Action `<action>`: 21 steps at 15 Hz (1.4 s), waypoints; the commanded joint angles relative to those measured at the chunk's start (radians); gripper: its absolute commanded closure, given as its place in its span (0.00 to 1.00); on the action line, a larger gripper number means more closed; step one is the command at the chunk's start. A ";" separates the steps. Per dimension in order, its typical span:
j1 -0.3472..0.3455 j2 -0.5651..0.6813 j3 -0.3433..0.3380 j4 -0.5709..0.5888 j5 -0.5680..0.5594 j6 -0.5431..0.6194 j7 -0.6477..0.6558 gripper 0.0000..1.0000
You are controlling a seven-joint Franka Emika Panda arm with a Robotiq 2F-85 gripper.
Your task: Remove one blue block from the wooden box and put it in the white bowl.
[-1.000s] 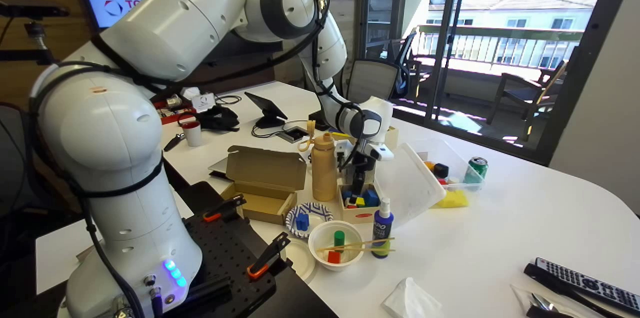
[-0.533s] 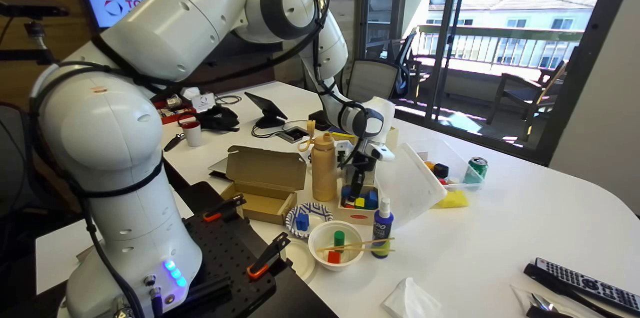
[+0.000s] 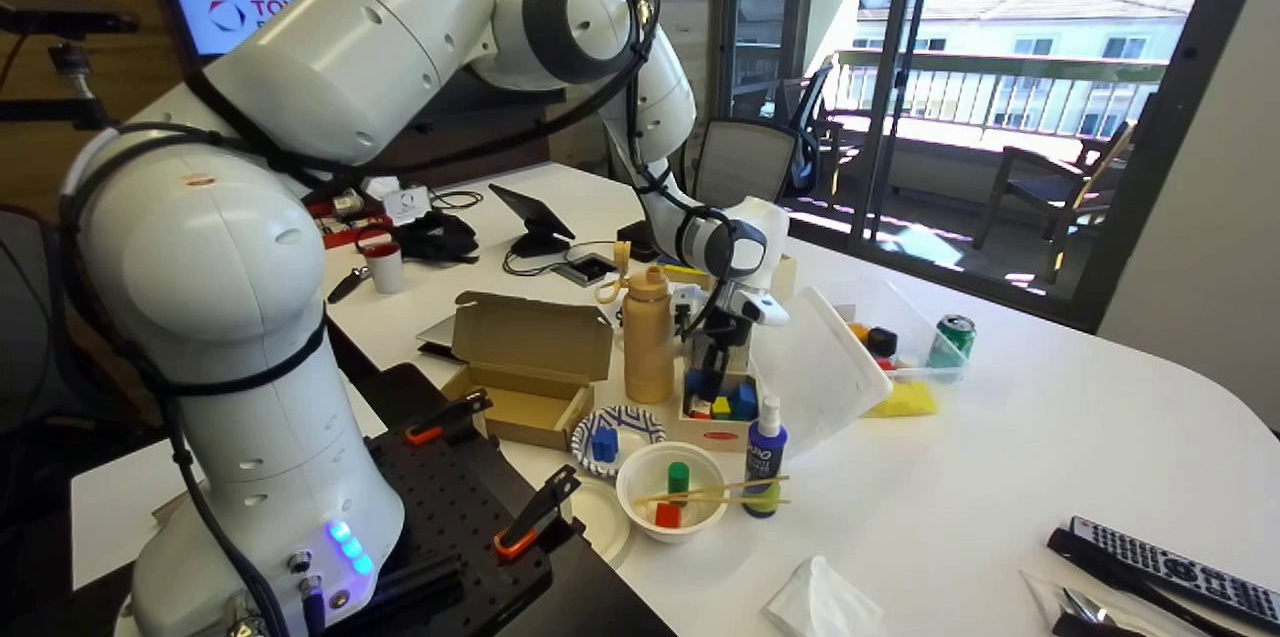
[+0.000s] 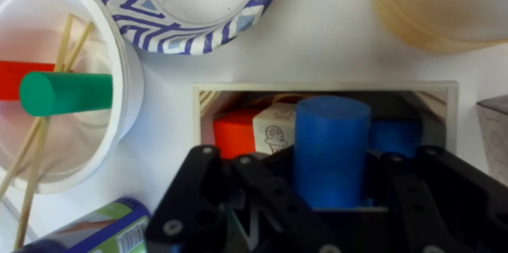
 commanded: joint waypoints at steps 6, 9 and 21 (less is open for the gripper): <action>0.052 -0.205 -0.022 -0.185 -0.028 0.020 0.045 1.00; 0.061 -0.290 -0.021 -0.299 -0.020 0.036 0.072 1.00; 0.078 -0.510 -0.133 -0.831 -0.058 0.484 0.314 1.00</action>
